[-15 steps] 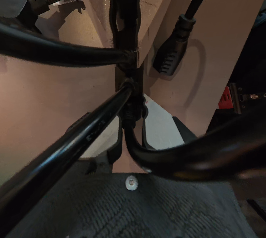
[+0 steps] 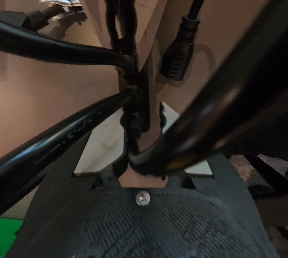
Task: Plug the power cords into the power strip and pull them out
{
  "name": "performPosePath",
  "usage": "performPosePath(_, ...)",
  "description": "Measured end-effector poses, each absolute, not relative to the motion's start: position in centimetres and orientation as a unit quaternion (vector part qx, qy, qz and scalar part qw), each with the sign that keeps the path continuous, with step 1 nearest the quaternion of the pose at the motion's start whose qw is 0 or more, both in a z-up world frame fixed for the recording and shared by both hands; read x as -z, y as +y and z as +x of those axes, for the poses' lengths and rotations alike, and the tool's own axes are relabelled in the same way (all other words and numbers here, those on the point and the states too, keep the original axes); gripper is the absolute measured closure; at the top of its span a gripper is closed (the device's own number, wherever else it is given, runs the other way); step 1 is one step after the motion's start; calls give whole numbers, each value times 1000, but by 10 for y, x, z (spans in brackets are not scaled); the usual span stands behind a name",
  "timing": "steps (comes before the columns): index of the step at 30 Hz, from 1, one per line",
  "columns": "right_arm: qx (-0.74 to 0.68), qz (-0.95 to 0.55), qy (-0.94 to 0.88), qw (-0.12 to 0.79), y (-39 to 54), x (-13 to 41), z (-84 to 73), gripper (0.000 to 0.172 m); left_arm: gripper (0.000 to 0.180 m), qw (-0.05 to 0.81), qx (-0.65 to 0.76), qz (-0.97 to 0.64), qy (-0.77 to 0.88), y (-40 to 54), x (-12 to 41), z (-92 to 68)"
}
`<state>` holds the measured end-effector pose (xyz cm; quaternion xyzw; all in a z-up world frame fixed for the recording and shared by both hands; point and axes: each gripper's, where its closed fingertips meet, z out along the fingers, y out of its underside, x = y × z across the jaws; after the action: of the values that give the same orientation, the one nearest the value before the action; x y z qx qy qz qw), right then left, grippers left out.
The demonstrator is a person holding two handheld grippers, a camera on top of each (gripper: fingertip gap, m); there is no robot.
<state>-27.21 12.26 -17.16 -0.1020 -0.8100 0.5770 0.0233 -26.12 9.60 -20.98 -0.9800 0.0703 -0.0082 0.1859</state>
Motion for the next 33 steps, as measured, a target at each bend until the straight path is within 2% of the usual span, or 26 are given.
performPosePath(1,-578,-104,-809,22,123,172,-272,158,150,192,-7,-979,69,98,210,-266)
performPosePath(3,-579,-104,-809,17,123,171,-272,159,155,202,-19,-977,71,100,210,-269)
performPosePath(8,-579,-102,-809,22,122,171,-271,159,142,208,10,-976,68,98,209,-261)
performPosePath(10,-579,-101,-809,20,122,171,-271,158,142,205,10,-976,72,96,209,-261)
performPosePath(12,-579,-102,-809,16,120,172,-271,158,150,196,6,-979,62,93,210,-264)
performPosePath(14,-578,-101,-810,13,118,172,-270,158,149,163,3,-985,55,89,211,-264)
performPosePath(16,-578,-102,-810,12,118,172,-270,158,136,84,-52,-994,56,72,215,-277)
performPosePath(18,-579,-104,-809,8,119,172,-271,158,134,22,-61,-996,59,56,214,-276)
performPosePath(22,-579,-106,-808,10,119,171,-271,158,131,-18,-73,-996,53,38,205,-275)
performPosePath(26,-579,-107,-808,10,119,172,-271,158,133,16,-49,-998,47,34,197,-266)
performPosePath(33,-579,-107,-808,12,119,171,-271,158,140,207,-36,-978,-16,88,185,-266)
